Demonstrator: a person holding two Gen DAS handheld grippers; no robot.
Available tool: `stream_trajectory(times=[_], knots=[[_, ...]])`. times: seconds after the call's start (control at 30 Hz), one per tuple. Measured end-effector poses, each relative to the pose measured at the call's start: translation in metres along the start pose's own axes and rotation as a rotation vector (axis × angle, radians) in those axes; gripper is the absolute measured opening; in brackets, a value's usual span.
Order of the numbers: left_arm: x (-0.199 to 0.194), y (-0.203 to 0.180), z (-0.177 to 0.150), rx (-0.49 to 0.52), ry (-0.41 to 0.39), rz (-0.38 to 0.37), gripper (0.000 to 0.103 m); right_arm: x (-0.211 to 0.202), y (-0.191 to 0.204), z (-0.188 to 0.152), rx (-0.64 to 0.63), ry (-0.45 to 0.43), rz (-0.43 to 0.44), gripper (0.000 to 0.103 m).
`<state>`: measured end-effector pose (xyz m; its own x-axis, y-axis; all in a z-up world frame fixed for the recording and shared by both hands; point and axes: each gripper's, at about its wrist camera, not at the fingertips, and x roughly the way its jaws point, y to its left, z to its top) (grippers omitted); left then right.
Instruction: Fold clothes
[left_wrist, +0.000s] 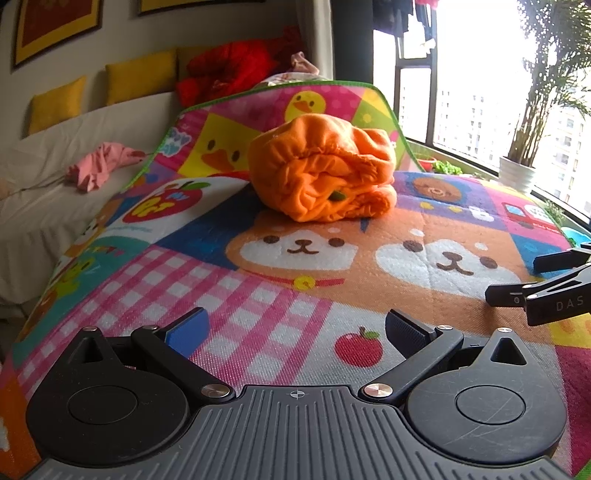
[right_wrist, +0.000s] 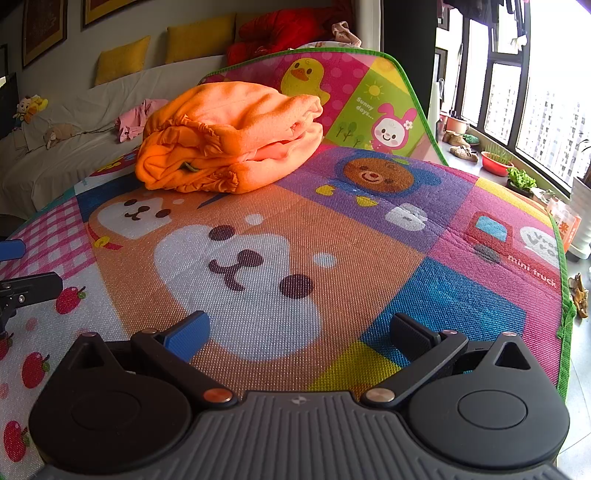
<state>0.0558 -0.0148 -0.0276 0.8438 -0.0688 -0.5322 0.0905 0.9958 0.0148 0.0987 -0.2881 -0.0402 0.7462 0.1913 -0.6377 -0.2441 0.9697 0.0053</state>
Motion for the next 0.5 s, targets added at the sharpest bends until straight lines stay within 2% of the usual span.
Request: stream_trajectory(times=[0.17,0.5], knots=[[-0.0016,0.0013,-0.0005,-0.005,-0.005,-0.01,0.103,0.0,0.0003,-0.0001,0.0,0.0,0.0,0.103],[-0.0036,-0.0039,-0.0011,0.03,-0.015,0.024,0.103,0.0002,-0.0001,-0.0002,0.0,0.0,0.0,0.103]])
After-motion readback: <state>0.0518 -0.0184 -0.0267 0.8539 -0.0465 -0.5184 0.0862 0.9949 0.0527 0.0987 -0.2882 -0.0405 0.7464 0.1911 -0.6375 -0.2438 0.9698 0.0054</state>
